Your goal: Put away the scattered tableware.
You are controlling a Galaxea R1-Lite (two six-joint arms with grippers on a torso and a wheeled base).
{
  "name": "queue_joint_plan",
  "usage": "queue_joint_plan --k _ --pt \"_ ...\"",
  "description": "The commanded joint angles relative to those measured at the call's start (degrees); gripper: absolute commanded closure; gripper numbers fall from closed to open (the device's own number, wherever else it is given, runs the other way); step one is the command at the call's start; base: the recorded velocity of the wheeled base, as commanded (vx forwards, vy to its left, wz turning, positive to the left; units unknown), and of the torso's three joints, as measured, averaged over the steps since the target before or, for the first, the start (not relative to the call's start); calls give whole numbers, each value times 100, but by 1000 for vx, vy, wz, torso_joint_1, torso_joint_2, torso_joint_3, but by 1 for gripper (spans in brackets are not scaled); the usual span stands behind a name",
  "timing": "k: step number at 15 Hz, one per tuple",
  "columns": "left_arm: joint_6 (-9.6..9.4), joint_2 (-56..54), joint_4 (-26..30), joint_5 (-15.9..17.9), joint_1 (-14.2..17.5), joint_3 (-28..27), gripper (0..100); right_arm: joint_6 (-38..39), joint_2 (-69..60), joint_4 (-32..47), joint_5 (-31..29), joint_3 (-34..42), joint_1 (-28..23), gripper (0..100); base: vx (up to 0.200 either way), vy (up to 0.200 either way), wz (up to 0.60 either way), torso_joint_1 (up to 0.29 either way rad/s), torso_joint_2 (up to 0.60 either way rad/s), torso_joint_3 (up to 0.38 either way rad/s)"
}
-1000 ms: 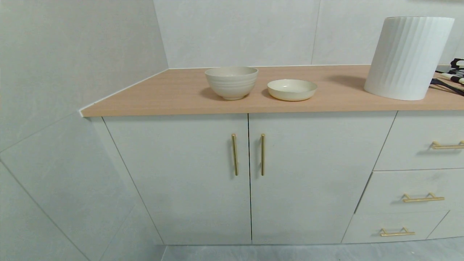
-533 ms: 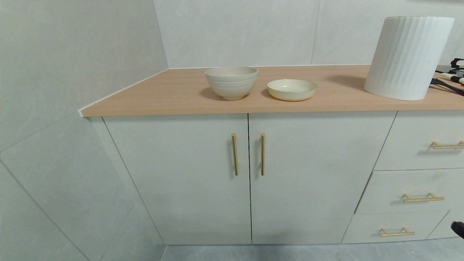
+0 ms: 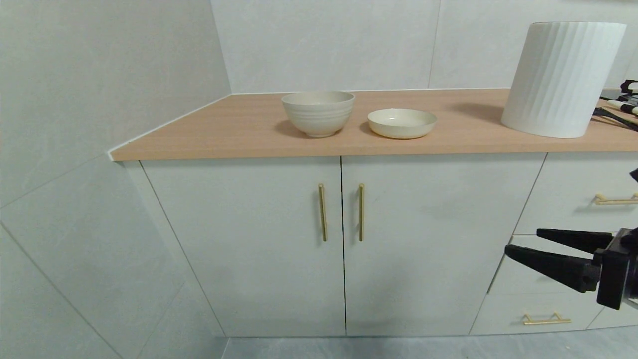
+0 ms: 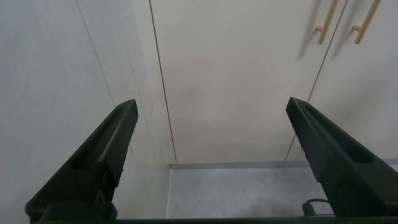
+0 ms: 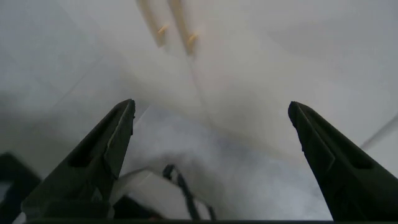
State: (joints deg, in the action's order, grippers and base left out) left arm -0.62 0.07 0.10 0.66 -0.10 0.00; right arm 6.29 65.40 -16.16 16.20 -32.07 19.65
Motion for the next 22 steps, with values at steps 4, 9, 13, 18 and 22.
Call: queue_joint_plan --k 4,9,13,18,22 --pt "-8 1 -1 13 1 0 0 -14 1924 -71 15 -1047 970 0 0 0 0 0 0 0" --pt "-8 1 -10 13 1 0 0 144 3804 -880 -12 -2506 1252 0 0 0 0 0 0 0" --pt "-8 1 -10 13 1 0 0 900 4736 -1345 67 -2989 1331 0 0 0 0 0 0 0" --pt "-8 1 -10 13 1 0 0 900 5316 -2831 -12 -2681 1357 0 0 0 0 0 0 0" --pt "-8 1 -10 13 1 0 0 1032 5430 -2927 -3 -2725 1357 0 0 0 0 0 0 0"
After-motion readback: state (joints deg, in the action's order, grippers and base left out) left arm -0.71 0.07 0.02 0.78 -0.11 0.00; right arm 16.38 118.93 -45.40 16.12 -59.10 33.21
